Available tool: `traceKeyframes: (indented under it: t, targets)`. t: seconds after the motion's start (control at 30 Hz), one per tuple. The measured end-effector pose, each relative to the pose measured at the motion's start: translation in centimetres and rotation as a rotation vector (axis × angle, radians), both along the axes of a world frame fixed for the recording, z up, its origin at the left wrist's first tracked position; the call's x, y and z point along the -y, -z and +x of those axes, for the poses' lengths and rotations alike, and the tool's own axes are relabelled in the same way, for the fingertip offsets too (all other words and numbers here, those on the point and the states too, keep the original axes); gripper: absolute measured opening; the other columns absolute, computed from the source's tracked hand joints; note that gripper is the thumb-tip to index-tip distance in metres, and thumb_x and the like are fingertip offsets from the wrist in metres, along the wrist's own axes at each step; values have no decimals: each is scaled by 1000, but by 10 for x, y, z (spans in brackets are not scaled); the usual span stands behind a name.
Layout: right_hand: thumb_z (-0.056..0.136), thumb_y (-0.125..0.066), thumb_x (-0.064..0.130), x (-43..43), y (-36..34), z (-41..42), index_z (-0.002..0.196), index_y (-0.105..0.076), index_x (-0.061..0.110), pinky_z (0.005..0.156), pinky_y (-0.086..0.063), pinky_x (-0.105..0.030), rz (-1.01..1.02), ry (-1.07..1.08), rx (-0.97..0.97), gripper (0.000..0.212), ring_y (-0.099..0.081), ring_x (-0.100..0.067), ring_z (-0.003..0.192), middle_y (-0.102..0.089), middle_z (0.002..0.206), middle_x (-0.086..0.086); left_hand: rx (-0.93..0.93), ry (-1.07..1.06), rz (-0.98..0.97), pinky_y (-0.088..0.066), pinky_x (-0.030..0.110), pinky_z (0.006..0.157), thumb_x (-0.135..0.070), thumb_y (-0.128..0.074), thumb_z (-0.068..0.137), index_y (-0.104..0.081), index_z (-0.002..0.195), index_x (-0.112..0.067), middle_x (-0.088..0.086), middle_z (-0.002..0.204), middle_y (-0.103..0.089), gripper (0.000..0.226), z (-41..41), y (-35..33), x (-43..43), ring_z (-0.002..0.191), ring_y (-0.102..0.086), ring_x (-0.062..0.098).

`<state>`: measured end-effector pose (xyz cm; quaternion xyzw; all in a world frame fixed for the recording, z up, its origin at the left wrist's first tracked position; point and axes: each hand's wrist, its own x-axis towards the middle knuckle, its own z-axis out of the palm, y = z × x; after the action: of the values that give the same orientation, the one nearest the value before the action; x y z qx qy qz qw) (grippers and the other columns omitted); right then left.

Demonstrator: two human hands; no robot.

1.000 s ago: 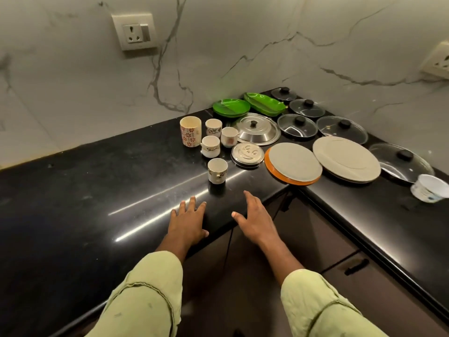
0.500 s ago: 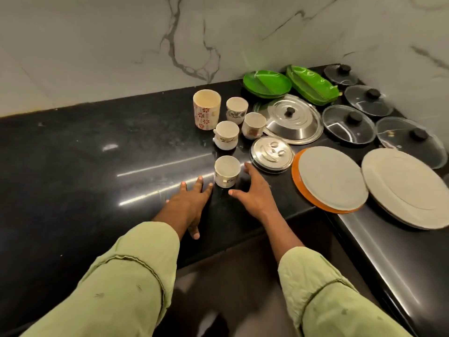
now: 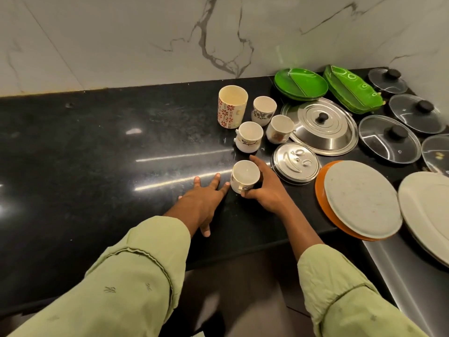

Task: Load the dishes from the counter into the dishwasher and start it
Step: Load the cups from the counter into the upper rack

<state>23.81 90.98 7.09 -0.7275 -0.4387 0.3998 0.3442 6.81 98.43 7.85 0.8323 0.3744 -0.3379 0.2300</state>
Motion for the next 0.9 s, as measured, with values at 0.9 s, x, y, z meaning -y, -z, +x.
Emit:
traceKeyframes:
  t: [0.9]
  targets:
    - [64,-90,30,103,16,-63,117,-49,34,87,-46,-12,266,373,76,68,-55,10,105,-59,109,24,60,68,108,-24,59,117,-10,-89,68,4,158,-31,-1,165,16,131,-5,-5,10,150,3,41]
